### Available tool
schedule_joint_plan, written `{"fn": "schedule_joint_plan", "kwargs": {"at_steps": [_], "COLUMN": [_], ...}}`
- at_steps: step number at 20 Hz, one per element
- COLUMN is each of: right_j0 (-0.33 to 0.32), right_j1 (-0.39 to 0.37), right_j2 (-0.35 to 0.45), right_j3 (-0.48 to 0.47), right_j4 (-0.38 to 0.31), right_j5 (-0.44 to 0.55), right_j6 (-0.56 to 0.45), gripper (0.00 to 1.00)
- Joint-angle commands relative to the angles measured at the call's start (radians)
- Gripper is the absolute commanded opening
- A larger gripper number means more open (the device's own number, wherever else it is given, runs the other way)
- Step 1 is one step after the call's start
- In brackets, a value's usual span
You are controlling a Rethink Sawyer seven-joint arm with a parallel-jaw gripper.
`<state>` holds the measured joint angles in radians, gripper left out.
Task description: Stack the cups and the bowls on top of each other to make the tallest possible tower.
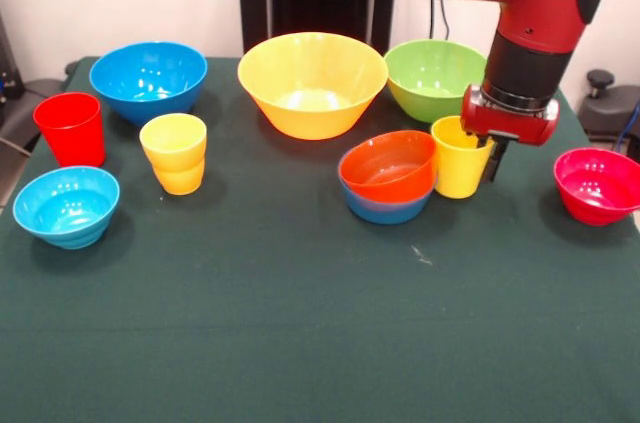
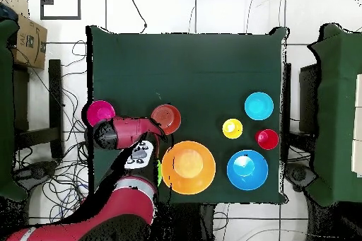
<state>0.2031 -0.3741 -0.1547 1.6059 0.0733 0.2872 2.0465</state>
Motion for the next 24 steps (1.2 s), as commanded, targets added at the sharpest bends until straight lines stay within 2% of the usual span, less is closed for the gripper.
{"fn": "schedule_joint_plan", "kwargs": {"at_steps": [1, 10, 18, 24], "right_j0": [-0.024, -0.009, -0.006, -0.015], "right_j1": [0.005, -0.014, -0.141, -0.195], "right_j2": [0.103, 0.093, 0.094, 0.086], "right_j3": [-0.030, -0.016, 0.013, 0.017], "right_j4": [-0.002, 0.019, 0.041, 0.037], "right_j5": [0.006, -0.016, 0.106, 0.170], "right_j6": [0.086, 0.127, 0.122, 0.106], "gripper": [0.00, 0.00, 0.00, 0.00]}}
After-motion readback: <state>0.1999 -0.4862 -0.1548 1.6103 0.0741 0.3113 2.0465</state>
